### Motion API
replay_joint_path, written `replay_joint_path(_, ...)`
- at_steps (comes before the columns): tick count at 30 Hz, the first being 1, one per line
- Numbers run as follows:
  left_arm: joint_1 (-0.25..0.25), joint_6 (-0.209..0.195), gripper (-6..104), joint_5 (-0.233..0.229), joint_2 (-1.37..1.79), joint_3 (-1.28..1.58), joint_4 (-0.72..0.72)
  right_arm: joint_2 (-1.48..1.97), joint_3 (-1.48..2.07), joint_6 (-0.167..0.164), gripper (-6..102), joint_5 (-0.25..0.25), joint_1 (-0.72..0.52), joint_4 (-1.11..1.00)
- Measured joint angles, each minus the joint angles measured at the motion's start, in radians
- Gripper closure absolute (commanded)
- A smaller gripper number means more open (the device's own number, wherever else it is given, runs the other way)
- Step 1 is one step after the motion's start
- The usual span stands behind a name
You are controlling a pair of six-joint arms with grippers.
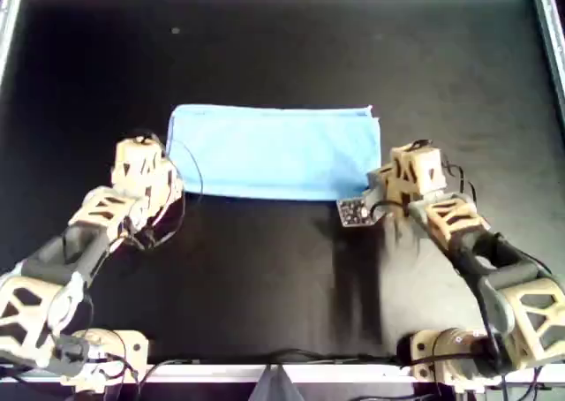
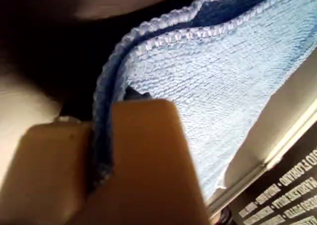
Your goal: Fold a cloth
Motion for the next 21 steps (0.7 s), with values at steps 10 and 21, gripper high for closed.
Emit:
replay_joint_path(10, -0.044, 0.003, 97, 0.0, 0.149, 0.179, 0.0, 0.08, 0.1, 0.0, 94, 0.0, 0.014, 0.0)
replay_joint_path(21, -0.055, 0.003, 92, 0.014, 0.265, 0.284, 0.005, 0.298, 0.295, -0.006, 92, -0.003, 0.023, 0.0)
